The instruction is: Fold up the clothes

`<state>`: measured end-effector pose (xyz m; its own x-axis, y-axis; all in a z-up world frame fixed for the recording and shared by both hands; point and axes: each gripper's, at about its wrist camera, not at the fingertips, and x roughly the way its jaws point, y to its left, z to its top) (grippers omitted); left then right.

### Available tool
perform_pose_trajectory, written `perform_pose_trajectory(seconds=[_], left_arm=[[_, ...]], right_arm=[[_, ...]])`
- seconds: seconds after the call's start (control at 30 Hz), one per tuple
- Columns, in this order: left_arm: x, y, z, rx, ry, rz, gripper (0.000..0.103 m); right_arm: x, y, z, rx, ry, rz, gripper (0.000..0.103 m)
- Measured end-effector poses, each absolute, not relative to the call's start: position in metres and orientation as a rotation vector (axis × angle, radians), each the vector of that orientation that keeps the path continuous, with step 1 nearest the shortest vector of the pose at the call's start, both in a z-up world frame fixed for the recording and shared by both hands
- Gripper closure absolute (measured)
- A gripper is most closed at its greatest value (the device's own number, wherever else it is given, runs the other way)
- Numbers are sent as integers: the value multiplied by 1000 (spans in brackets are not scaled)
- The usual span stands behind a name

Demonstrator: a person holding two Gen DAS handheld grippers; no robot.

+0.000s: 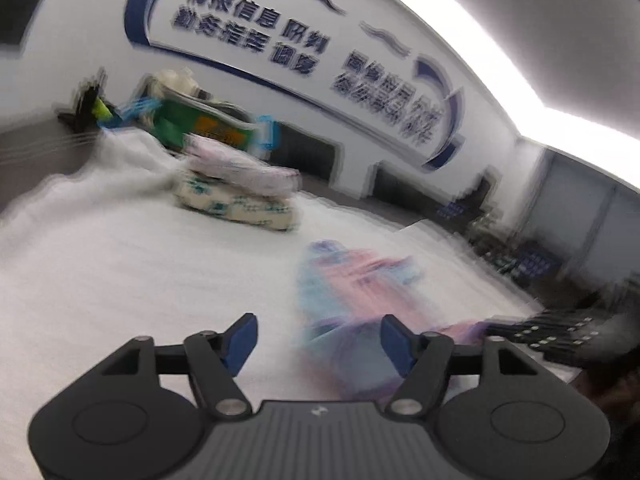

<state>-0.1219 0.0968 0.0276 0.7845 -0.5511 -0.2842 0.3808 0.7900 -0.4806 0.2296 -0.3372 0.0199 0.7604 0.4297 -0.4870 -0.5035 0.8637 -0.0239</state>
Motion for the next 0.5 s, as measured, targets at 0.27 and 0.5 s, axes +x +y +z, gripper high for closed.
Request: perform_pose_trajectory(seconds=[0.27, 0.5], left_arm=[[-172, 73, 44, -129, 260, -686, 26], [-184, 54, 32, 36, 289, -726, 23]], right_arm=[[228, -299, 12, -252, 509, 602, 96], [207, -313, -4, -369, 614, 566, 96]])
